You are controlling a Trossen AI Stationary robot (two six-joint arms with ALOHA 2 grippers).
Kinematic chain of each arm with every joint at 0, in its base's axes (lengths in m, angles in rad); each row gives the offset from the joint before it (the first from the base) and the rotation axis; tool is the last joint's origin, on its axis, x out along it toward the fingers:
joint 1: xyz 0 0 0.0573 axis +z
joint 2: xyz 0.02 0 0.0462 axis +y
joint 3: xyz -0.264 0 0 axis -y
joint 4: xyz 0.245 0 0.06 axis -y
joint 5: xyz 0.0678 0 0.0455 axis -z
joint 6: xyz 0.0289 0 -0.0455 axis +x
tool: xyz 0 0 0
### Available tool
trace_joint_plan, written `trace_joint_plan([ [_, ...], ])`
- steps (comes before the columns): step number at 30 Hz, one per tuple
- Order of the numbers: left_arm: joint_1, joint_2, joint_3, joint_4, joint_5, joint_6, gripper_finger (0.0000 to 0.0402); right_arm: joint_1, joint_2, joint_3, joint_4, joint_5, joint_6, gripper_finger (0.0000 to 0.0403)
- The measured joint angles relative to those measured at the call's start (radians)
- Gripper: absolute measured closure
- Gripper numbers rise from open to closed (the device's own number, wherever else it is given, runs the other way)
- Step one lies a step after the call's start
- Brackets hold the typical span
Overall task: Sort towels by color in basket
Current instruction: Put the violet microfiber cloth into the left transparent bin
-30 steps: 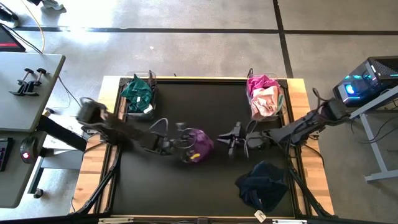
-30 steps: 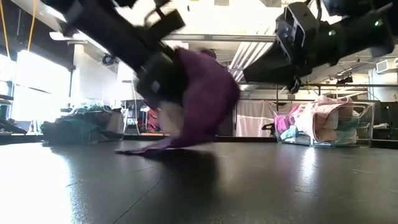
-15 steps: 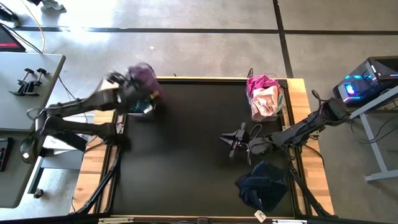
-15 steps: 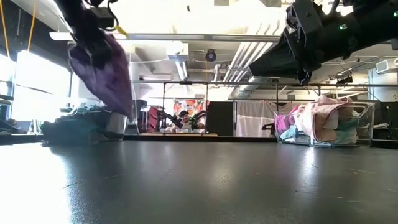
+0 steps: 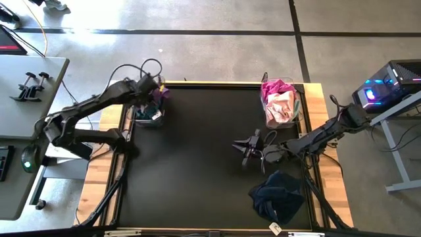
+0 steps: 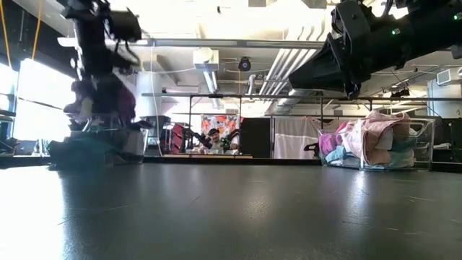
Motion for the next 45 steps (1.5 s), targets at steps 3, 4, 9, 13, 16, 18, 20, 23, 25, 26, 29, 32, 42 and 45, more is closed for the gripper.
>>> trace_joint_plan([
  [3,0.049,0.08,-0.001,-0.019,0.053,-0.049,0.0386,0.0,0.0,0.0,0.0,0.0,0.022,0.0324],
  [4,0.061,0.105,-0.001,-0.014,0.065,-0.045,0.0379,0.0,0.0,0.0,-0.002,-0.001,0.024,0.0324],
  [9,0.12,0.183,0.007,0.002,0.183,0.025,0.0309,0.0,0.0,0.0,-0.014,-0.003,0.039,0.0324],
  [13,0.158,0.197,0.071,-0.058,0.282,0.028,0.0236,0.0,0.0,0.0,-0.019,-0.004,0.039,0.0324],
  [16,0.168,0.197,0.147,-0.156,0.283,0.029,0.0191,0.0,0.0,0.0,-0.023,-0.003,0.039,0.0324],
  [18,0.17,0.197,0.206,-0.233,0.285,0.025,0.0172,0.0,0.0,0.0,-0.024,-0.004,0.039,0.0324],
  [20,0.169,0.196,0.262,-0.312,0.302,0.01,0.0164,0.0,0.0,0.0,-0.025,-0.003,0.039,0.0324],
  [23,0.169,0.196,0.342,-0.432,0.304,-0.008,0.0162,0.0,0.0,0.0,-0.033,-0.003,0.039,0.0324],
  [25,0.169,0.196,0.385,-0.495,0.304,-0.016,0.0164,0.0,0.0,0.0,-0.038,-0.003,0.04,0.0324],
  [26,0.169,0.194,0.403,-0.517,0.304,-0.021,0.0166,0.0,0.0,0.0,-0.04,-0.004,0.045,0.0324],
  [29,0.167,0.184,0.438,-0.536,0.322,-0.023,0.0175,0.0,0.0,0.0,-0.047,-0.003,0.057,0.0324],
  [32,0.159,0.172,0.439,-0.473,0.334,-0.023,0.0192,0.0,0.0,0.0,-0.053,-0.003,0.057,0.0324],
  [42,0.208,0.18,0.146,0.033,0.535,0.011,0.0318,0.0,0.0,0.0,-0.055,-0.003,0.058,0.0324],
  [45,0.242,0.211,0.031,0.217,0.483,-0.017,0.0359,0.0,0.0,0.0,-0.056,-0.003,0.058,0.0324],
])
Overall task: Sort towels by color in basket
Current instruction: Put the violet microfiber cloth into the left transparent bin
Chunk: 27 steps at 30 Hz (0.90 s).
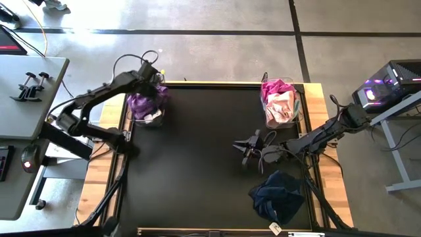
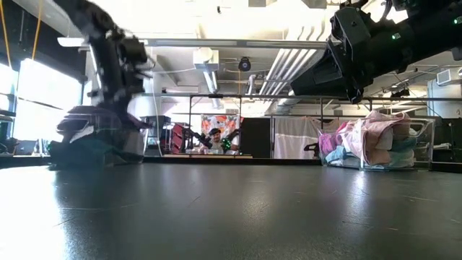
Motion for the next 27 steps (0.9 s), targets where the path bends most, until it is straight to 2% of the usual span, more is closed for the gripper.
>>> trace_joint_plan([
  [3,0.044,0.052,-0.077,0.119,0.014,-0.014,0.0392,0.0,0.0,0.0,0.0,0.0,0.0,0.0324],
  [5,0.068,0.092,-0.09,0.155,0.02,-0.014,0.0397,0.0,0.0,0.0,0.0,0.0,0.0,0.0324],
  [9,0.088,0.129,-0.082,0.162,0.008,-0.008,0.0393,0.0,0.0,0.0,-0.001,0.0,0.0,0.0324],
  [14,0.089,0.096,-0.022,0.105,0.026,0.019,0.0394,0.0,0.0,0.0,-0.004,0.0,0.015,0.0324],
  [17,0.088,0.071,0.029,0.024,0.043,0.032,0.0377,0.0,0.0,0.0,-0.004,0.0,0.016,0.0324],
  [23,0.088,0.021,0.13,-0.153,0.045,0.005,0.0314,0.0,0.0,0.0,-0.004,0.0,0.016,0.0324],
  [27,0.068,-0.009,0.142,-0.127,0.063,-0.024,0.0295,0.0,0.0,0.0,-0.004,0.0,0.015,0.0324],
])
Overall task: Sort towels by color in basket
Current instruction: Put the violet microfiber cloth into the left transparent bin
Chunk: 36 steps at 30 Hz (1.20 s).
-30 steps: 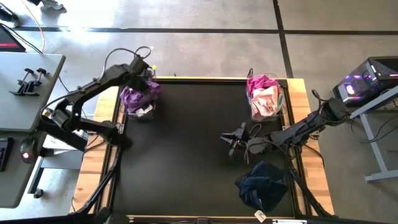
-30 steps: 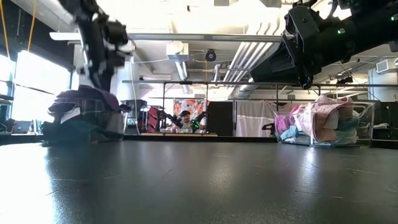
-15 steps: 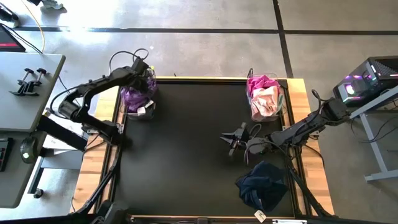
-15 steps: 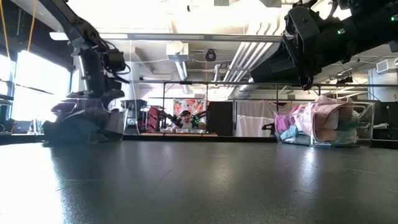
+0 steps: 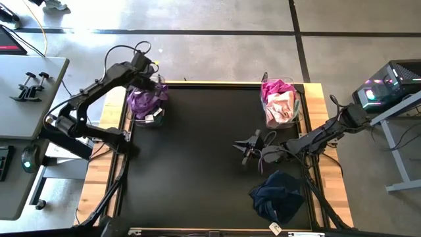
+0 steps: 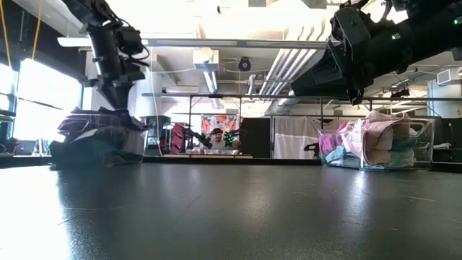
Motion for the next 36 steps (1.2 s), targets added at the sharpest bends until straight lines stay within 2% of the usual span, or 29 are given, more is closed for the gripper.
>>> trace_joint_plan([
  [3,-0.027,0.004,0.0,0.029,0.059,0.0,0.0304,0.0,0.0,0.0,-0.001,0.0,0.0,0.0324],
  [11,-0.11,0.021,-0.081,0.255,0.091,-0.008,0.0361,0.0,0.0,0.0,-0.007,0.0,0.003,0.0324],
  [16,-0.077,0.069,-0.146,0.271,0.036,-0.01,0.0398,0.0,0.0,0.0,-0.007,0.0,0.003,0.0324],
  [25,0.013,0.094,-0.261,0.432,0.015,-0.019,0.0395,0.0,0.0,0.0,-0.007,0.0,0.003,0.0324],
  [32,0.027,0.082,-0.257,0.411,0.022,-0.019,0.04,0.0,0.0,0.0,-0.007,0.0,0.003,0.0324],
  [36,0.028,0.051,-0.192,0.323,0.021,-0.018,0.0401,0.0,0.0,0.0,-0.007,0.0,0.007,0.0324],
])
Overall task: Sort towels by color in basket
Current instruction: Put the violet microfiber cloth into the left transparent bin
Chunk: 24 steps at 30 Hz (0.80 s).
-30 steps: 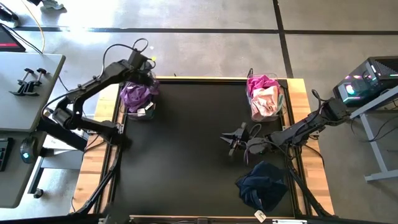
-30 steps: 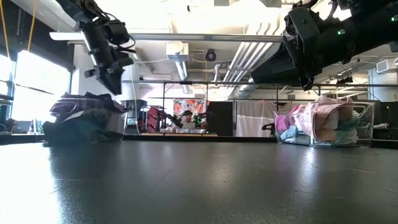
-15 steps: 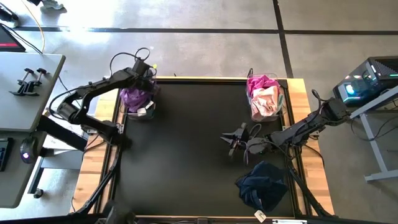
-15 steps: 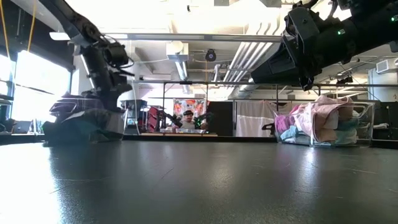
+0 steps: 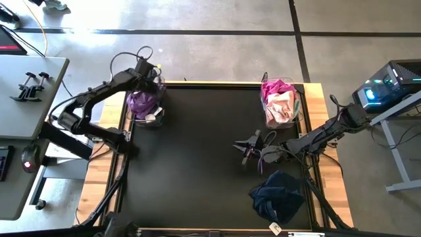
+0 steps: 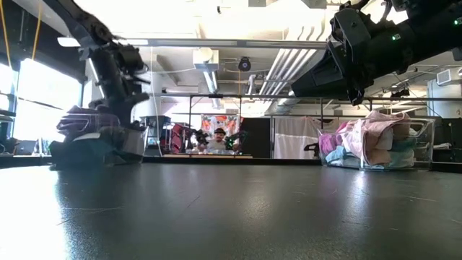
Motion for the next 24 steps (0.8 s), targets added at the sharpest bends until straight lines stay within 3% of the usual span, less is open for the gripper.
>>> trace_joint_plan([
  [8,-0.019,-0.095,0.159,-0.254,-0.001,0.019,0.0401,0.0,0.0,0.0,0.0,0.0,0.002,0.0324],
  [14,-0.056,-0.187,0.156,-0.402,-0.027,-0.01,0.0401,0.0,0.0,0.0,0.0,0.0,0.002,0.0324],
  [20,-0.088,-0.12,0.073,-0.39,-0.109,-0.053,0.0401,-0.003,0.0,0.0,0.0,0.007,-0.004,0.0324],
  [24,-0.111,-0.043,0.028,-0.262,-0.136,-0.068,0.0401,-0.003,0.0,0.0,0.0,0.007,-0.004,0.0324],
])
